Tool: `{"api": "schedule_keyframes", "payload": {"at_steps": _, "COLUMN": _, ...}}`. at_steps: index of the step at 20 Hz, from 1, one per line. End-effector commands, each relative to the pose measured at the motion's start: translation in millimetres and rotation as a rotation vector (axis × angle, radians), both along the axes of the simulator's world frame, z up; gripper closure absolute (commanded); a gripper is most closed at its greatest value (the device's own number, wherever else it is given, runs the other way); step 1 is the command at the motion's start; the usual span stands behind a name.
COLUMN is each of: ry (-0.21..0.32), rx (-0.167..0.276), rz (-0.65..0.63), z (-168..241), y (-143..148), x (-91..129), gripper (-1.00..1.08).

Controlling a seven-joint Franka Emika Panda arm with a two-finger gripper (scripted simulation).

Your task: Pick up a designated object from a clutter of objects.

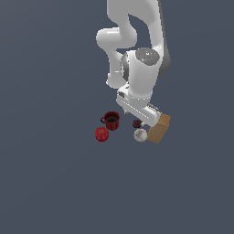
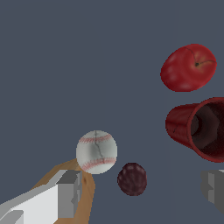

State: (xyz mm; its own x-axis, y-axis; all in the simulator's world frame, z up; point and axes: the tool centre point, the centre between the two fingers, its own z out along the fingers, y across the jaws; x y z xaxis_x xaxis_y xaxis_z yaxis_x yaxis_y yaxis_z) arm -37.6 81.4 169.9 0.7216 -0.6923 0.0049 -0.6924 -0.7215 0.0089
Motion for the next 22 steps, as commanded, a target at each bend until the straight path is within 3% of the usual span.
{"api": "schedule_keyframes", "payload": {"at_steps": 1, "ry": -0.001, "rx": 0.000, "rz": -0.054, "z": -9, "y": 4, "x": -5, "gripper": -0.92}}
{"api": "schedule_keyframes", "payload": {"at_steps": 22, "ry": -0.006, "rx": 0.005, "rz": -0.482, "z": -75, "y": 34, "x": -55, "gripper": -0.92}}
